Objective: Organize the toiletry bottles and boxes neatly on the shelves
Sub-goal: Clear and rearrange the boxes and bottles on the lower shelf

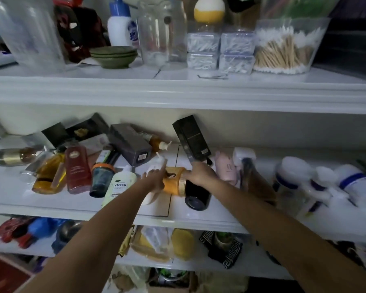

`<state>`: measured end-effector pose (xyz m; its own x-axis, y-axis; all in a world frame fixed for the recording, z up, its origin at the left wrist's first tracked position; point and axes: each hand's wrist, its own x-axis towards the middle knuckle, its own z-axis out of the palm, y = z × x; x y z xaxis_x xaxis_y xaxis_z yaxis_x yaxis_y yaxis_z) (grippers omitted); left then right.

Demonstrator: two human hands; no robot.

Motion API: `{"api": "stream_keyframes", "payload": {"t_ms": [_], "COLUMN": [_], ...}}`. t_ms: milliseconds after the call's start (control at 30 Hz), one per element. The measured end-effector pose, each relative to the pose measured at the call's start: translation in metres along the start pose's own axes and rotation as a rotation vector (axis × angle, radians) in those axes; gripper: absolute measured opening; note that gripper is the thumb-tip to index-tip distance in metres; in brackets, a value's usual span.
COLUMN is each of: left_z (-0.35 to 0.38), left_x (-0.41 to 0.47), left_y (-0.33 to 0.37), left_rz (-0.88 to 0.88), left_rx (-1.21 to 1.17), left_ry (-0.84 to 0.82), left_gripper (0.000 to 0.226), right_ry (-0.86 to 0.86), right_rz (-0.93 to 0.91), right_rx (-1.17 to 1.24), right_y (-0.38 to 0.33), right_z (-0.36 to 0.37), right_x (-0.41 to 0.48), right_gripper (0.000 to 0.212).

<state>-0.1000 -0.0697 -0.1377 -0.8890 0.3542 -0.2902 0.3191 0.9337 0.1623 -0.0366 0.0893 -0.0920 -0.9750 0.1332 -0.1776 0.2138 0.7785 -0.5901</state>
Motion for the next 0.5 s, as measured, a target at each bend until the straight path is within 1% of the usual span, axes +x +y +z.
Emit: {"api": "stream_keyframes", "payload": {"t_ms": [33, 100, 167, 233, 367, 433, 500], "left_z": [0.002, 0.002, 0.000, -0.002, -0.008, -0.010, -0.009], "left_x": [0.002, 0.009, 0.015, 0.015, 0.007, 0.005, 0.006], "left_y": [-0.001, -0.004, -0.008, -0.009, -0.007, -0.009, -0.009], "left_rz": [0.014, 0.003, -0.024, -0.038, -0.032, -0.049, -0.074], "left_rx": [-0.059, -0.224, -0.395, -0.504, -0.631, -0.670, -0.622], "left_ry": [0.030, 0.079, 0.074, 0.066, 0.040, 0.032, -0.005], "left_gripper": [0.085, 0.084, 0.075, 0.064, 0.050, 0.048, 0.041], "right_ry": [-0.019, -0.008, 0.042, 0.049, 0.005, -0.029, -0.039], "right_rz": [0.031, 0.080, 0.108, 0.110, 0.031, -0.026, -0.090], "right_rx": [-0.044, -0.094, -0.128, -0.181, -0.292, -0.314, -0.348], "right_y": [-0.004, -0.008, -0.011, -0.009, -0.002, 0.002, 0.005], "right_z": [0.013, 0.033, 0.041, 0.045, 0.042, 0.036, 0.031], "right_x": [0.000, 0.004, 0.009, 0.016, 0.028, 0.032, 0.034], "right_gripper": [0.034, 0.038, 0.045, 0.046, 0.041, 0.046, 0.050]}}
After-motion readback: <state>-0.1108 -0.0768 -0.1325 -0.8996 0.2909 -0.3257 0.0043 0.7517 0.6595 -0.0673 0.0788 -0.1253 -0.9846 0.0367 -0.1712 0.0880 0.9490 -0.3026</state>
